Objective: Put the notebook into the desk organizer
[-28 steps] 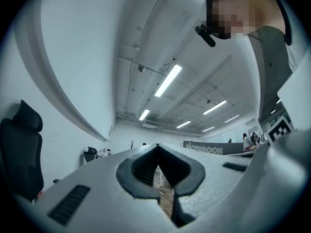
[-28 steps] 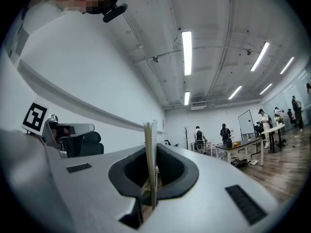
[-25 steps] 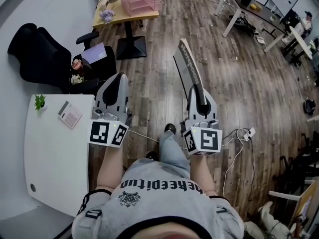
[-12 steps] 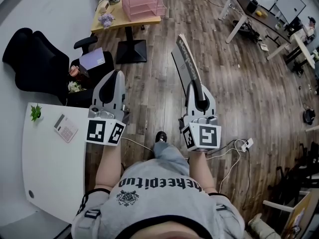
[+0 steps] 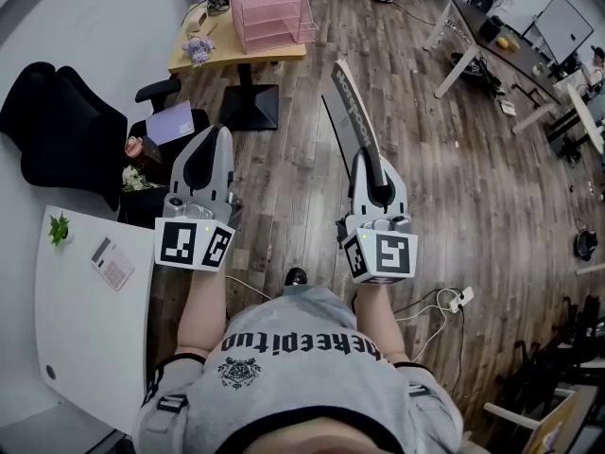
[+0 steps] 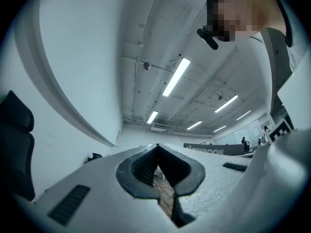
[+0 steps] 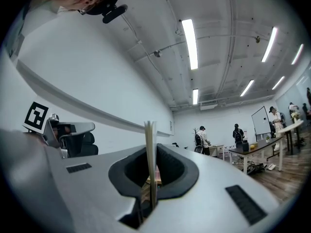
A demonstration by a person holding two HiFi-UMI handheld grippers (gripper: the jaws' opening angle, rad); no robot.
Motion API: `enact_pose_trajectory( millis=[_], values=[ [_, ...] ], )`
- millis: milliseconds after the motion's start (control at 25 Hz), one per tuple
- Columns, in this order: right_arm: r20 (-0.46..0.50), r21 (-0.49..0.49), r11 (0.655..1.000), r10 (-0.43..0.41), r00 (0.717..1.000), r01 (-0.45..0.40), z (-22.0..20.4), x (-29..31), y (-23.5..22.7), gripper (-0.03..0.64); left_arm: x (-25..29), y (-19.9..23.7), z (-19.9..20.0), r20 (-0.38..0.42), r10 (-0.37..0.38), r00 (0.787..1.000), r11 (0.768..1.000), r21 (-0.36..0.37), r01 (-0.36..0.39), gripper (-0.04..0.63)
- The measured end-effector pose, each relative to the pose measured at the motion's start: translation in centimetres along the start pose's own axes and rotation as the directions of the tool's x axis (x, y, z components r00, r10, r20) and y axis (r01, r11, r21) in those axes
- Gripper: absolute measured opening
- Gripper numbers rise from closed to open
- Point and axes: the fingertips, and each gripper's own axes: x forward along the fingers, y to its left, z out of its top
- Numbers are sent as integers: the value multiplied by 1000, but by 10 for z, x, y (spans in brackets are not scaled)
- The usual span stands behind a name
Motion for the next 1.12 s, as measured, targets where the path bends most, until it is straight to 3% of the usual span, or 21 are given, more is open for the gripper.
enact_pose_trajectory(
  millis=[280, 720, 1120],
  values=[
    [7, 7, 999, 38, 999, -38, -14, 46, -35, 11, 50, -1, -22, 19, 24, 1000, 1000, 12, -24, 3],
    [-21, 33, 997, 67, 998, -67, -42, 95, -54, 11, 90, 20, -55, -18, 52, 999, 999, 13, -51, 3],
    [-21, 10, 999, 36, 999, -36, -57, 186, -64, 11, 167, 76, -82, -13, 19, 1000, 1000, -3, -19, 3]
  ],
)
